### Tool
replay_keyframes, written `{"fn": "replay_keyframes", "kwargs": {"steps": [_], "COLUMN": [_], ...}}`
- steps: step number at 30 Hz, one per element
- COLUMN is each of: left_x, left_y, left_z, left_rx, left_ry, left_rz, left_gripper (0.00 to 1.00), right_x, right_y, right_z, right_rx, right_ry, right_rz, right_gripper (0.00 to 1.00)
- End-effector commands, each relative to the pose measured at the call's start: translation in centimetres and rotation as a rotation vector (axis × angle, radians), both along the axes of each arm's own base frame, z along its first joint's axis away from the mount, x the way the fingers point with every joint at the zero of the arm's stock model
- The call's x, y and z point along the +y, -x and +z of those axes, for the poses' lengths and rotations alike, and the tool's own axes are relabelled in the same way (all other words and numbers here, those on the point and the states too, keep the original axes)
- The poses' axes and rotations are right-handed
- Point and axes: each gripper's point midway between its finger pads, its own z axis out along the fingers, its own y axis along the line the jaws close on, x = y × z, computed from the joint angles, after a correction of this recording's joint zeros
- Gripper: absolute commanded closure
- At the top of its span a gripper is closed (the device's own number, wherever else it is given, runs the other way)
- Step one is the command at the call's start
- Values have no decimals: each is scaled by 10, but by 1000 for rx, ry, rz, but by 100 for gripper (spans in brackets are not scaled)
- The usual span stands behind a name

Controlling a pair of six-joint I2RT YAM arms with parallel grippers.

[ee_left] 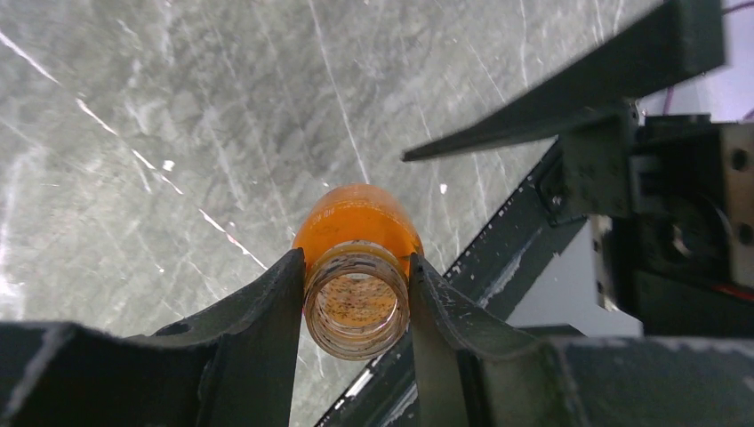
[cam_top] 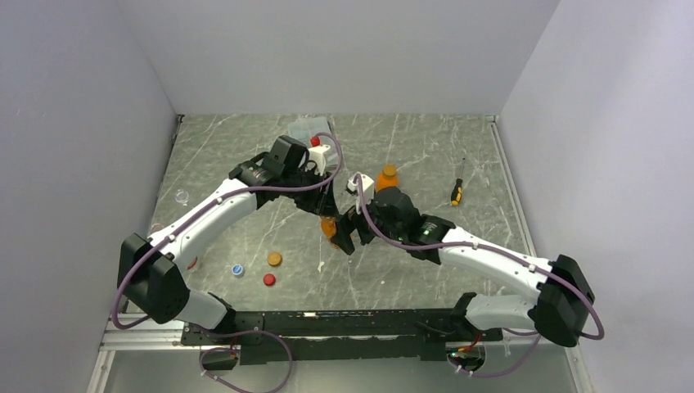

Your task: Screw on the bottle caps

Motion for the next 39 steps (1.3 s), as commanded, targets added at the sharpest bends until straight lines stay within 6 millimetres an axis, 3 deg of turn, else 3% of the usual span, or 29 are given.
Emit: {"fn": "replay_keyframes", "kwargs": {"steps": [1,7,21,24,27,29,33,34,36,39], "left_x": [-11,-13,-21,-21,-21,-20,-11,-7,4,24], "left_y": [19,21,12,10,8,5,-7,-11,-19,-28], "left_z": [20,25,41,43,45,46,59,65,78,109], "left_rx": [7,-3,-35,-41,-49,-59,-119,-148,-210,-332], "left_ry": [68,76,108,111,108,103,92,90,85,119], "left_rz": [-109,-121,-117,-108,-95,-78,15,51,132,253], "left_gripper": [86,87,89,90,90,79,21,12,4,2], "right_x": [20,26,32,33,33,33,32,31,26,17], "right_y": [-16,-21,-14,-13,-12,-12,-13,-15,-21,-31], "right_z": [34,28,28,31,37,42,55,59,66,80], "right_rx": [-105,-101,-56,-49,-40,-33,-9,4,33,81], "right_ry": [-53,-21,-26,-37,-54,-69,-116,-133,-172,-252], "right_rz": [23,22,55,59,49,39,13,2,-38,-103], "right_gripper": [1,1,17,30,55,60,63,64,65,66]}}
